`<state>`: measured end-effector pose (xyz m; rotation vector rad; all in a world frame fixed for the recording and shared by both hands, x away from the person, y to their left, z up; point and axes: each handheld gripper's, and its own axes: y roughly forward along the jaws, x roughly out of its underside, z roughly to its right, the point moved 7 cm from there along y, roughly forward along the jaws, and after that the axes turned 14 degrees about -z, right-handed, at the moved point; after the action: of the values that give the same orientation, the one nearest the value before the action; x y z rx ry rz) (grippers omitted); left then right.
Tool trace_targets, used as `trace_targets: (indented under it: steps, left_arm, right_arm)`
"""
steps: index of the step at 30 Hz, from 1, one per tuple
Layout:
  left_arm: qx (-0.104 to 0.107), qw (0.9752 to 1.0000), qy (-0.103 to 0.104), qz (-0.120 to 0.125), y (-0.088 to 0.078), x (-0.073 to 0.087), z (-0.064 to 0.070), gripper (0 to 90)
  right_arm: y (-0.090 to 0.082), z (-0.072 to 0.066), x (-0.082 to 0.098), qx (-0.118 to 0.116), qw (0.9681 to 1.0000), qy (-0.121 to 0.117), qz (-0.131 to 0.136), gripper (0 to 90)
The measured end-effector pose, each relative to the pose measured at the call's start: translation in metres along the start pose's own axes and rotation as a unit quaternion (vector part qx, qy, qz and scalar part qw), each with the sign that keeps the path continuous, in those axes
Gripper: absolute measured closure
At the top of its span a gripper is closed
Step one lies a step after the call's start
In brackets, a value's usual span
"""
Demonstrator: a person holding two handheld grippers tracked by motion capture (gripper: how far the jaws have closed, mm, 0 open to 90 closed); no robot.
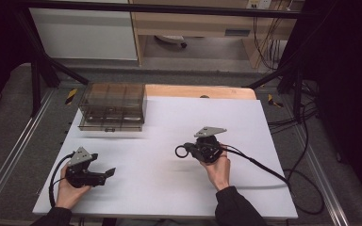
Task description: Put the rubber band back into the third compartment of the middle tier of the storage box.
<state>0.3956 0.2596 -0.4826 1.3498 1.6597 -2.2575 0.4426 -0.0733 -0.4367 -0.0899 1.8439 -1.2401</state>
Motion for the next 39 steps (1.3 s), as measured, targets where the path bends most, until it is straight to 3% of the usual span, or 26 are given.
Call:
trace_targets:
  steps: [20, 39]
  left_arm:
    - [0.002, 1.0, 0.001, -0.001, 0.0, 0.0, 0.001, 5.4]
    - [0.004, 1.0, 0.0, -0.001, 0.0, 0.0, 0.0, 5.4]
  right_arm:
    - [0.025, -0.024, -0.044, -0.002, 0.9998, -0.012, 0.013, 87.8]
    - [0.039, -0.031, -0.074, 0.0, 0.9996, -0.018, 0.024, 87.8]
